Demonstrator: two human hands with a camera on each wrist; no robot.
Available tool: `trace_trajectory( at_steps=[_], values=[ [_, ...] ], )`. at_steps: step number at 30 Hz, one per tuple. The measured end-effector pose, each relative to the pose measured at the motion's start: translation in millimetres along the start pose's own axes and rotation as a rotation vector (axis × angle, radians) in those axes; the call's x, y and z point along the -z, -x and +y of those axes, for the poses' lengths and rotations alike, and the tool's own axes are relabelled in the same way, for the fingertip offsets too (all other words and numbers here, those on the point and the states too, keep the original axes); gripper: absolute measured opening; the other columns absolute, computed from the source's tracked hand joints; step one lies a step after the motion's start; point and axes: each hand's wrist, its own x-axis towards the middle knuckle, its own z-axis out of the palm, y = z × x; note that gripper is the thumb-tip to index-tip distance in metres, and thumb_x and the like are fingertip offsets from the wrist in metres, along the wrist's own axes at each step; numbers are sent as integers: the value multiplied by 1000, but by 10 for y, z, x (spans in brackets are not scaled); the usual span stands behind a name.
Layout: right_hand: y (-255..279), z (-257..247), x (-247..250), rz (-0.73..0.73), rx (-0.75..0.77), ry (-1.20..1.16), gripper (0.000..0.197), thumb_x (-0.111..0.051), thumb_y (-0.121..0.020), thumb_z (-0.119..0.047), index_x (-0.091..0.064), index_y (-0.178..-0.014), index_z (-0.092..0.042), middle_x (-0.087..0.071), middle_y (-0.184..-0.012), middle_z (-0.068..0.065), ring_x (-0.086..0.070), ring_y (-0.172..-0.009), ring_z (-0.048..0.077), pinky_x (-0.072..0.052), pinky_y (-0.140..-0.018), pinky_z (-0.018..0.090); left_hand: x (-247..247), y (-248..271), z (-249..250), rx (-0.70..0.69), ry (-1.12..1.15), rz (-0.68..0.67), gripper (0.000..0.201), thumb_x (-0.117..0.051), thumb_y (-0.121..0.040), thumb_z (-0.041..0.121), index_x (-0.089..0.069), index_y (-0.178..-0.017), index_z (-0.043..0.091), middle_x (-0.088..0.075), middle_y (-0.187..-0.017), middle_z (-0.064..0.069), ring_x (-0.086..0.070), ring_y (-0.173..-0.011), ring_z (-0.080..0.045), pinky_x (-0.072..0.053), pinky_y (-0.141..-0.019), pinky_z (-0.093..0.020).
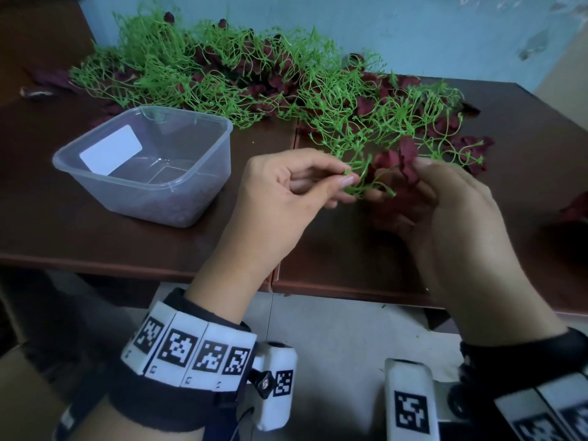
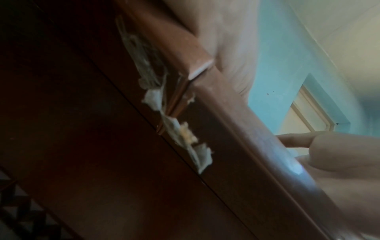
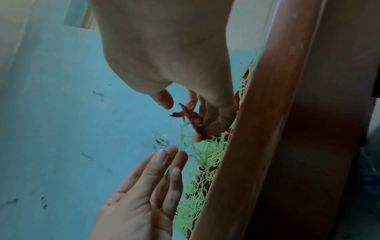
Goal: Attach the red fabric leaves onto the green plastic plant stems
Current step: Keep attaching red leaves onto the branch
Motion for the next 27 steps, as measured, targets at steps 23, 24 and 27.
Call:
trace_trajectory(
  at_steps=[23, 24, 27],
  values=[
    [95, -291, -2, -65, 266, 158, 19, -51, -91, -14, -69, -83, -15, -73, -81, 3, -71, -87, 27, -50, -66, 27, 7, -13, 23, 140, -43, -5, 8, -77, -88, 4, -79, -96, 5, -79, -85, -2, -77, -81, -16, -62, -82, -33],
    [128, -283, -21, -83, 253, 156, 17, -52, -90, -12, -67, -82, -13, -71, -77, 5, -68, -79, 29, -49, -60, 26, 15, -11, 36, 166, -29, -7, 8, -77, -88, 4, -78, -95, 4, -79, -83, -4, -78, -79, -16, -62, -79, -31],
    [196, -230, -107, -157, 157, 157, 17, -51, -96, -1, -63, -85, -4, -66, -69, 10, -62, -58, 25, -46, -49, 26, 26, 6, 90, 225, 51, 0, 9, -76, -86, -4, -74, -94, -6, -76, -75, -16, -76, -65, -18, -59, -63, -22]
  ],
)
